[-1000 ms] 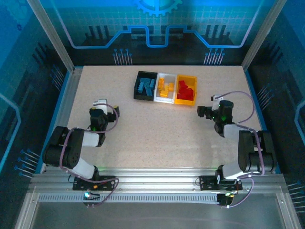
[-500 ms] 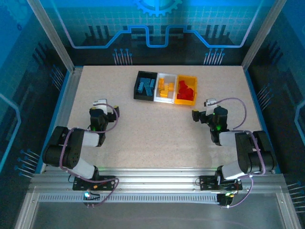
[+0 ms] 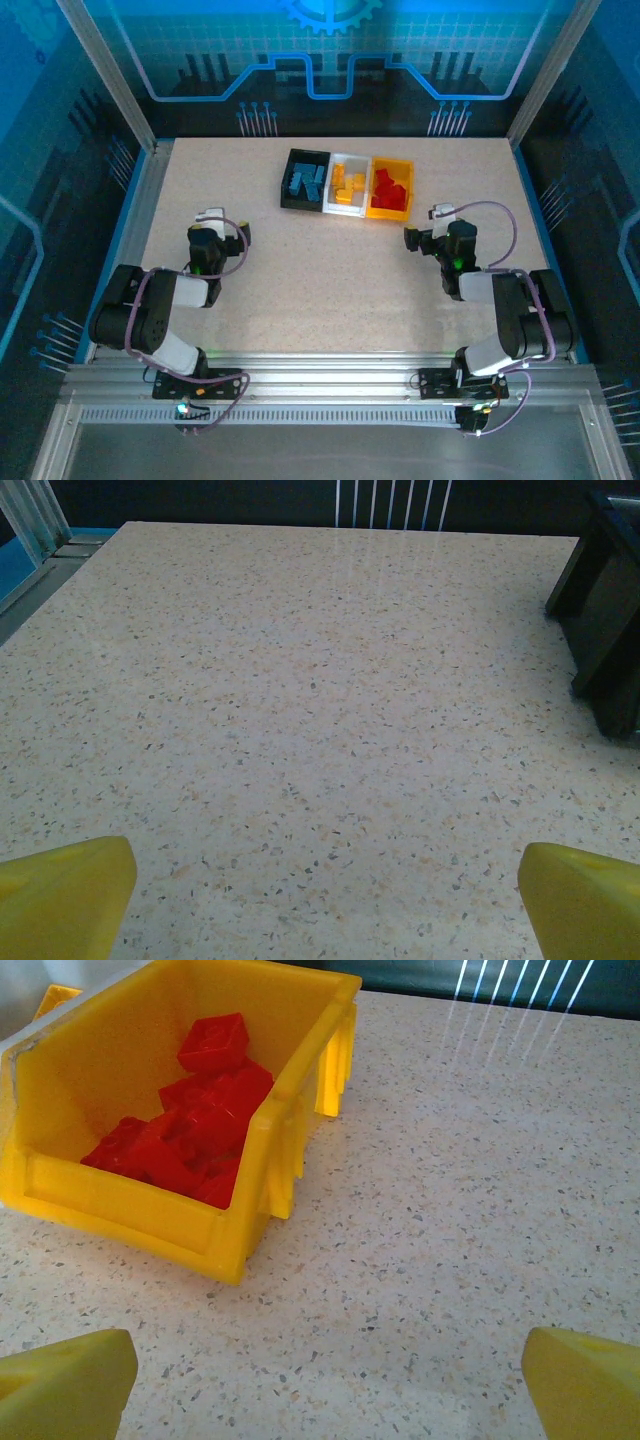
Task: Sort the legos into containers by color
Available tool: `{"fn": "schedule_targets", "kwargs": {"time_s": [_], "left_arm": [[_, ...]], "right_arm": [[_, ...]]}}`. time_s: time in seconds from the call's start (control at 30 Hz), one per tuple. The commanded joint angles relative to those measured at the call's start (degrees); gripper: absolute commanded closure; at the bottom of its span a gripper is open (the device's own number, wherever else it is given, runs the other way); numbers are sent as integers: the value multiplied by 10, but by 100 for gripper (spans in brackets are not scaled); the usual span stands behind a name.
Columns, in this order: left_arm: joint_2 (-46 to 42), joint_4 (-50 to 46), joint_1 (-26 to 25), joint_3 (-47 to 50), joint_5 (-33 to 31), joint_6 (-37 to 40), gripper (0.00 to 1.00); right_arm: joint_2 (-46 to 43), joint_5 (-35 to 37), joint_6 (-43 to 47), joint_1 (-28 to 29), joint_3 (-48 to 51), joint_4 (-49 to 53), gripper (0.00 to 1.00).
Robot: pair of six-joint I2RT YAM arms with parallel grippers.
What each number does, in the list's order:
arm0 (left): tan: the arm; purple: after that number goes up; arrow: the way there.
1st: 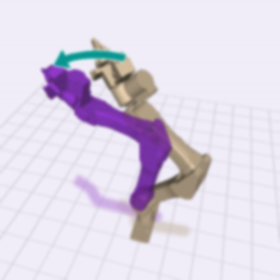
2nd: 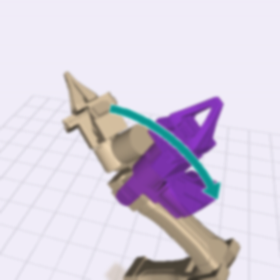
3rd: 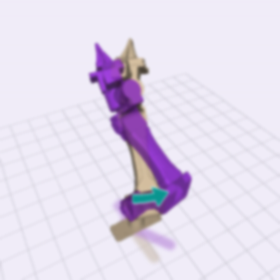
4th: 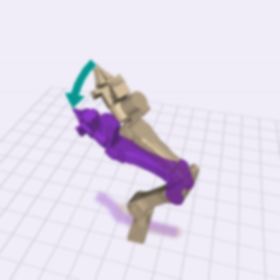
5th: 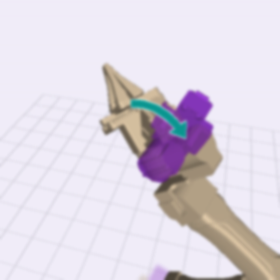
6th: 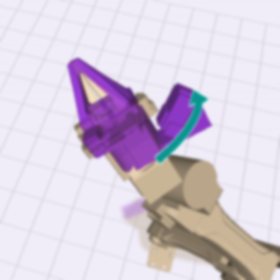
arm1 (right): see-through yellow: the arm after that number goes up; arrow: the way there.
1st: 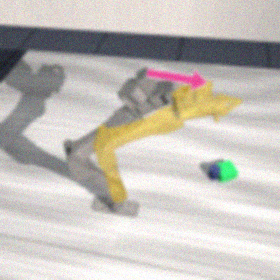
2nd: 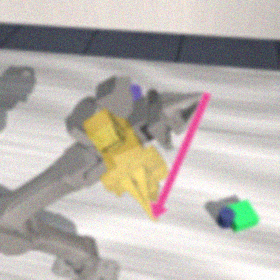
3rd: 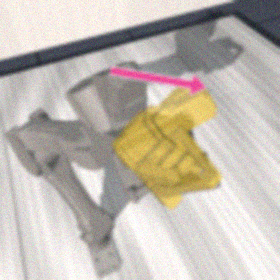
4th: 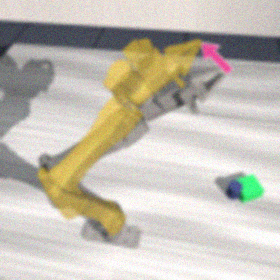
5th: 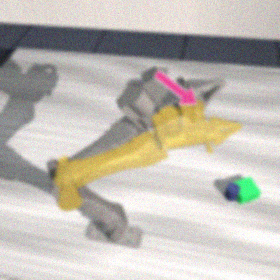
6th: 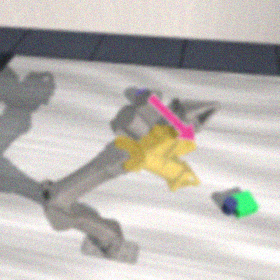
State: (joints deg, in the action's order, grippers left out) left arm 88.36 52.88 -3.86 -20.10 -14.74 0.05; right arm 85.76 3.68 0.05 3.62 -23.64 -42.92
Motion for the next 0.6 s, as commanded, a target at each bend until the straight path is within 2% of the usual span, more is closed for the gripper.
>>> {"fn": "schedule_targets", "kwargs": {"time_s": [0.0, 0.57], "left_arm": [[5, 19, 7, -8, -9, -1, 1], [5, 19, 7, -8, -9, -1, 1]], "right_arm": [[5, 3, 0, -3, -9, -7, 0], [5, 3, 3, -1, -11, -4, 0]]}}
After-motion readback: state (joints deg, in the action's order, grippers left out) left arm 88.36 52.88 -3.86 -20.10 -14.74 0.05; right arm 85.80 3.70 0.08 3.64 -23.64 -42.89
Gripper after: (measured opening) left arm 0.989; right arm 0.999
